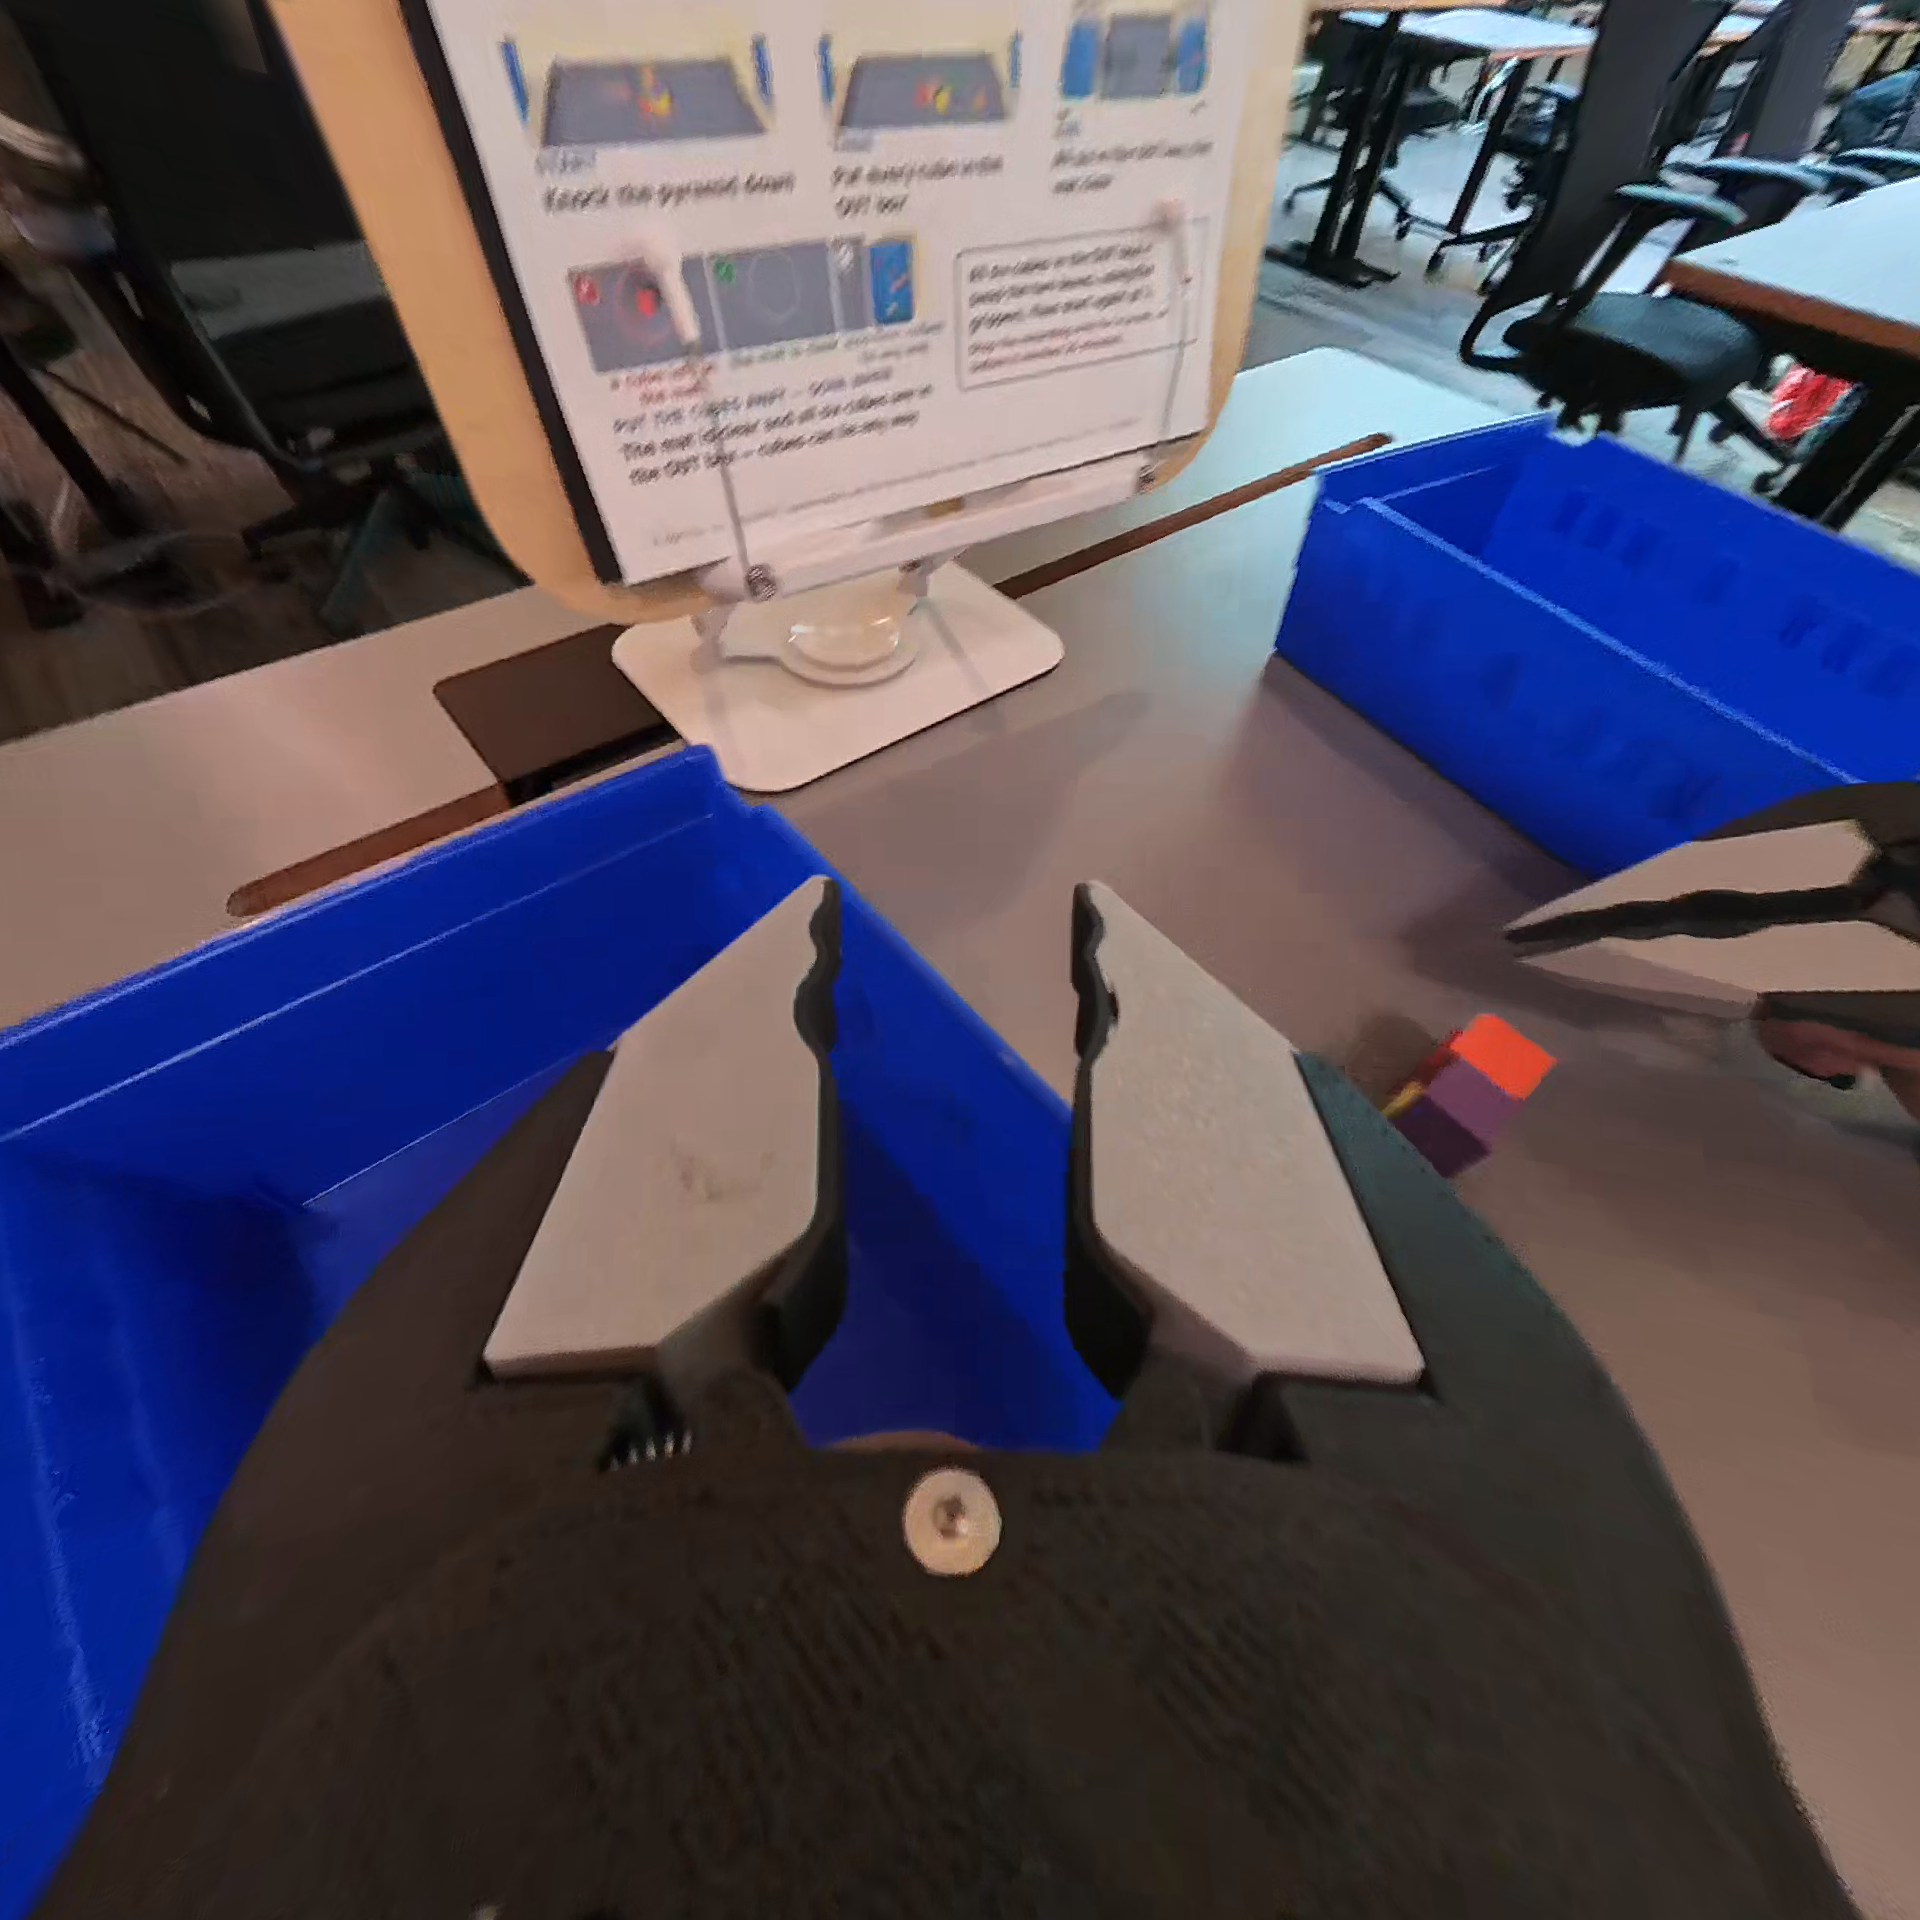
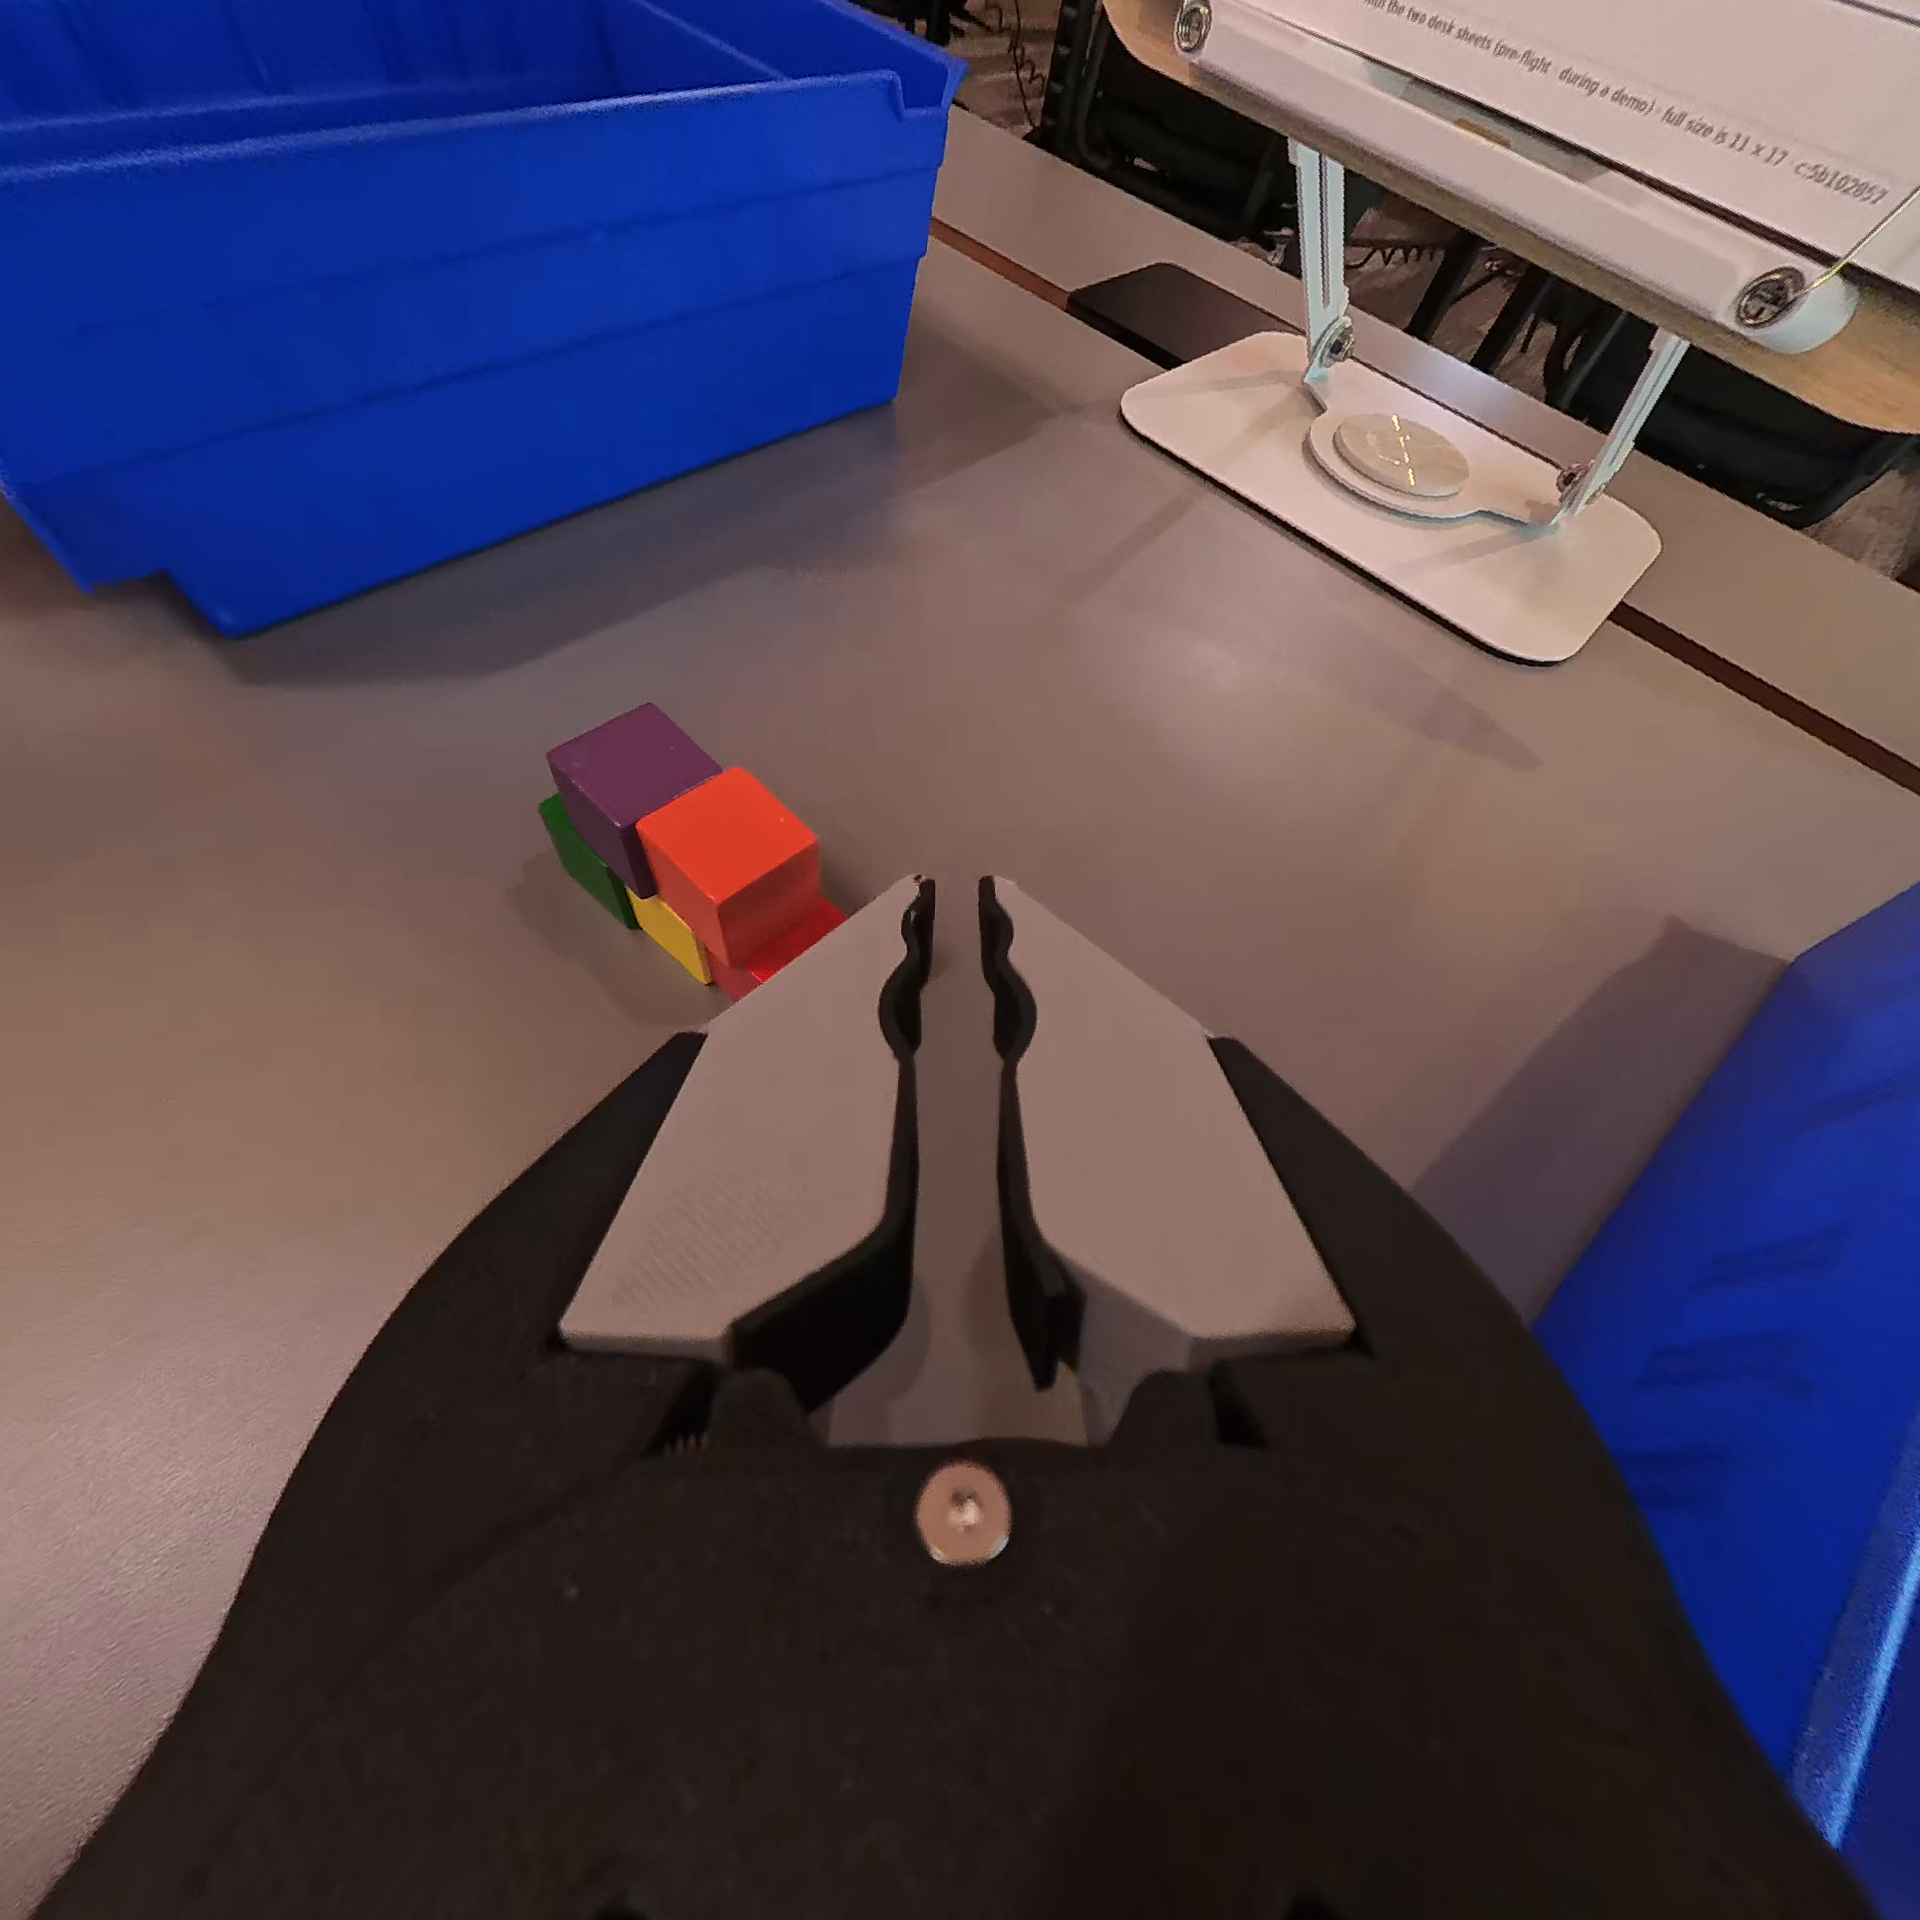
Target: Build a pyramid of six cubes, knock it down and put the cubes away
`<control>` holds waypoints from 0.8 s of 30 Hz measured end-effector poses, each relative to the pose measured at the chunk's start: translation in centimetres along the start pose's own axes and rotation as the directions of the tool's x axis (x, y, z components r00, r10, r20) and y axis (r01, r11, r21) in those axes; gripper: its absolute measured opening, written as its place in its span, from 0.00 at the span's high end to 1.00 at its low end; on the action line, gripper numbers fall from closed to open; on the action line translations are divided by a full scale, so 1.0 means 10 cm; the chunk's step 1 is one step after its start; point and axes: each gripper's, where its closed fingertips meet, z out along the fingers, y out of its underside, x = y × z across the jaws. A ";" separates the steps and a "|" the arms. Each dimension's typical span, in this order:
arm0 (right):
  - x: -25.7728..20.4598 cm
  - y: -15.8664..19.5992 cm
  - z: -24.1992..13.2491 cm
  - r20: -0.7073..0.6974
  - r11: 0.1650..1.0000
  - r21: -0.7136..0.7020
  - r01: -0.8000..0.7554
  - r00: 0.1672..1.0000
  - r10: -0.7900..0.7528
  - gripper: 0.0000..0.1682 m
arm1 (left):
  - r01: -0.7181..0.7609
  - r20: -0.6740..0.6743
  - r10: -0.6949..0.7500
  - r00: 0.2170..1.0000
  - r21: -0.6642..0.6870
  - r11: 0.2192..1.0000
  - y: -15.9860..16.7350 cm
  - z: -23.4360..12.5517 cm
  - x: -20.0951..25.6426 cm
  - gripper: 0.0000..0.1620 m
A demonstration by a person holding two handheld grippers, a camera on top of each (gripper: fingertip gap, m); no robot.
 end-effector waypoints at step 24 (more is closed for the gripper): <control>0.08 -0.08 -0.06 -0.019 0.997 0.071 -0.011 1.000 0.013 0.96 | -0.211 -0.080 0.195 0.978 -0.346 0.914 0.81 0.55 -0.41 0.74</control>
